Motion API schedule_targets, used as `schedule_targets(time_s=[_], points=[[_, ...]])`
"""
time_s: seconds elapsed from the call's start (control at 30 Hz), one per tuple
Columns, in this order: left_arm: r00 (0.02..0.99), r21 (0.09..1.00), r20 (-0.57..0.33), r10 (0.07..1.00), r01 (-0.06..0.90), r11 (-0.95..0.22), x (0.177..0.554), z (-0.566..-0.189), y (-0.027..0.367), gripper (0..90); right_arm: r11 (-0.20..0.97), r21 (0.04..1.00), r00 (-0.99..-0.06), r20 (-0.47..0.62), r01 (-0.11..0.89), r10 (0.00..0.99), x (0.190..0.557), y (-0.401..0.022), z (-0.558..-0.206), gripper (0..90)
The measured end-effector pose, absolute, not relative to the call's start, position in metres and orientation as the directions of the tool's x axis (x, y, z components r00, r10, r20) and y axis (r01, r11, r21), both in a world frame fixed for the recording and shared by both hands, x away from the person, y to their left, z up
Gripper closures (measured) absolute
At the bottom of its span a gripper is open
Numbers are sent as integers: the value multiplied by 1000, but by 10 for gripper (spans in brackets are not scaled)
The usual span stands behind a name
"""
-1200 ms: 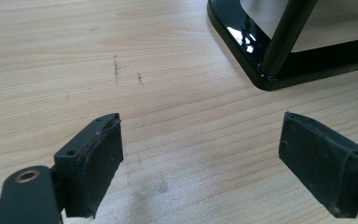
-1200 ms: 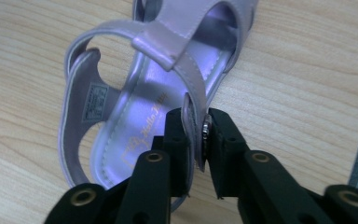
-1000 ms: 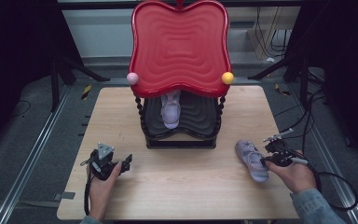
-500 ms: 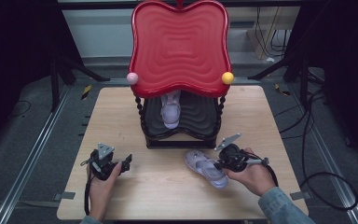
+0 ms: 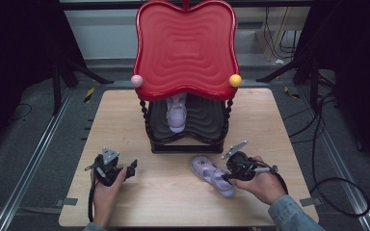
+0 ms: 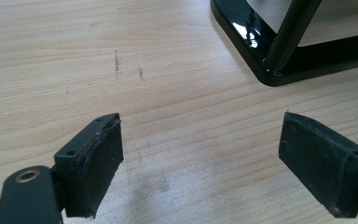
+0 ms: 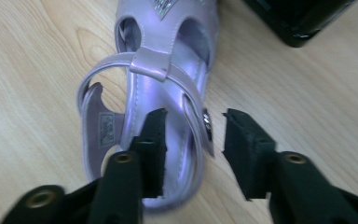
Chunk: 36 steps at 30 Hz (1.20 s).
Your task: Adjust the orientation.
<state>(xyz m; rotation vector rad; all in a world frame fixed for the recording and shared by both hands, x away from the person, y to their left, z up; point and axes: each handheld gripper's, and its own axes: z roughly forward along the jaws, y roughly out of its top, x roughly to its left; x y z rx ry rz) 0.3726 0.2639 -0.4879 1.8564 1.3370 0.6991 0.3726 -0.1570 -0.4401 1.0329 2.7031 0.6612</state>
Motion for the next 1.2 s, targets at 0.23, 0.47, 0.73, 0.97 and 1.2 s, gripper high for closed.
schedule_targets(time_s=[0.23, 0.47, 0.73, 0.97, 1.2], points=[[301, 810, 14, 953, 555, -188, 373, -488, 267, 130, 637, 519, -739, -15, 570, 674, 348, -158, -414, 542], [302, 806, 14, 953, 561, -189, 374, -490, 267, 131, 643, 527, -762, 14, 556, 647, 337, -145, -413, 547], [302, 805, 12, 953, 563, -188, 375, -491, 265, 132, 701, 456, -793, 18, 548, 609, 335, -123, -437, 640], [312, 803, 22, 950, 561, -203, 375, -491, 261, 133, 713, 412, -787, 15, 567, 617, 341, -116, -451, 730], [308, 802, 21, 951, 563, -200, 376, -491, 262, 133, 717, 396, -785, 17, 573, 619, 346, -115, -457, 820]])
